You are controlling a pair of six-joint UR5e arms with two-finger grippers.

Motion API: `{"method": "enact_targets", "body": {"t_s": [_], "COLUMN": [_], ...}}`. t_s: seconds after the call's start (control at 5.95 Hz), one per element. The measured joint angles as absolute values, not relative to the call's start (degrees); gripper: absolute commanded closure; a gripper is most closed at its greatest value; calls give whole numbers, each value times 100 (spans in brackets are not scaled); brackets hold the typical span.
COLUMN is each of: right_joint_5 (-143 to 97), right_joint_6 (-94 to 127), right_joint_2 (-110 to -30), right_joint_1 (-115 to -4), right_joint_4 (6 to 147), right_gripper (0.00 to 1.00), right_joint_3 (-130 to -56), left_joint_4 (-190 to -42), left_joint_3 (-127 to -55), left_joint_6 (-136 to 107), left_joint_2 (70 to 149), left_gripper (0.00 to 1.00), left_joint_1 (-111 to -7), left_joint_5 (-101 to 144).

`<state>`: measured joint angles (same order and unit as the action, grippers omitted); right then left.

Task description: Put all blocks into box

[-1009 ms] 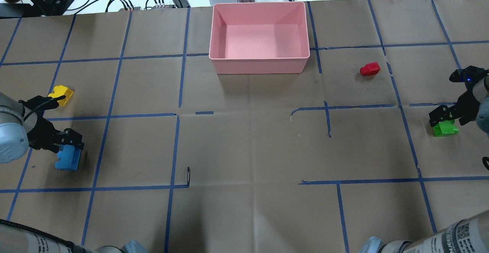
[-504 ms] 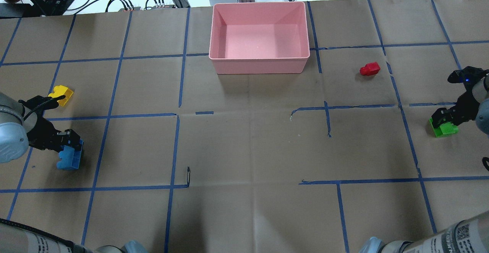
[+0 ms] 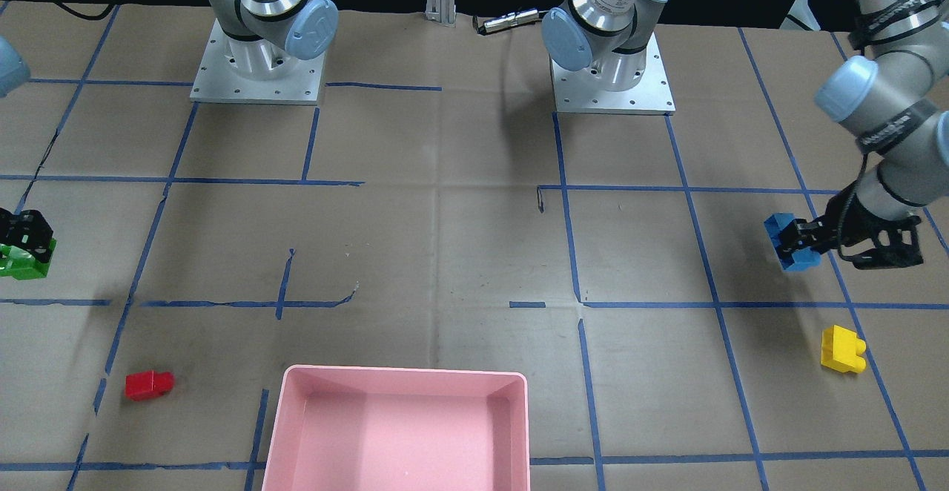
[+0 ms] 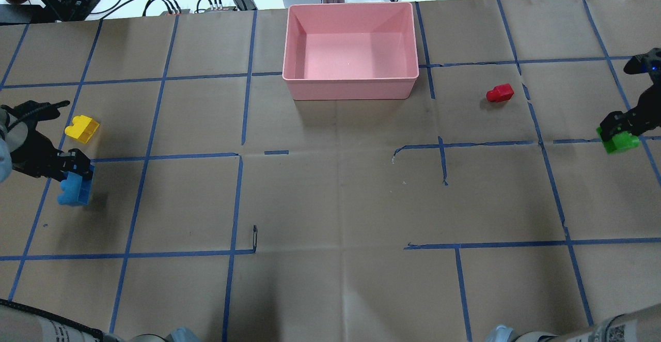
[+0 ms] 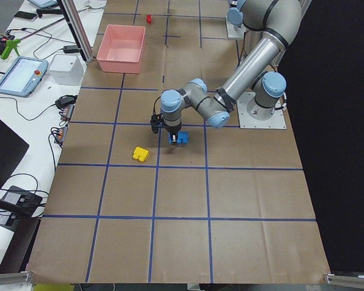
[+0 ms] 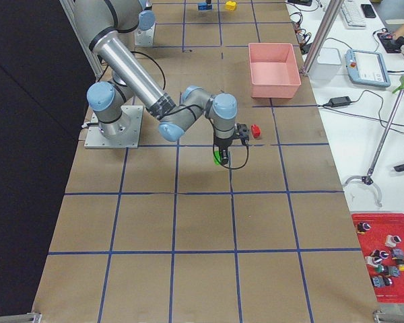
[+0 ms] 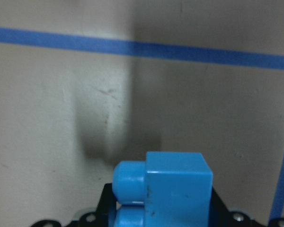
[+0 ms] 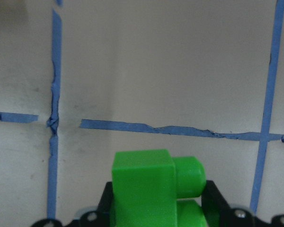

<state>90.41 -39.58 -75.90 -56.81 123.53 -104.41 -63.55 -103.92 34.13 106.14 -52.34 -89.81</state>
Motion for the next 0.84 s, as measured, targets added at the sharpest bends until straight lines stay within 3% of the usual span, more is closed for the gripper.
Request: {"method": "enact_targets", "body": {"t_s": [0.5, 0.84], "right_joint_5": [8676, 8050], "right_joint_6": [-2112, -523], "right_joint_2": [-7286, -6374], "right_joint_1": [-7623, -8756], "right_joint_4": [11246, 11287], "right_gripper": [93, 92], "right_joint_3": [-8582, -7499], "left_joint_4": [-9238, -9574], "left_joint_3": [-6789, -5937], "left_joint_6": [3009, 2263], "left_joint_2": [11270, 11663], "left_gripper": [71, 71], "left_joint_1": [-6211, -7030], "left_joint_5": [-8960, -8808]}}
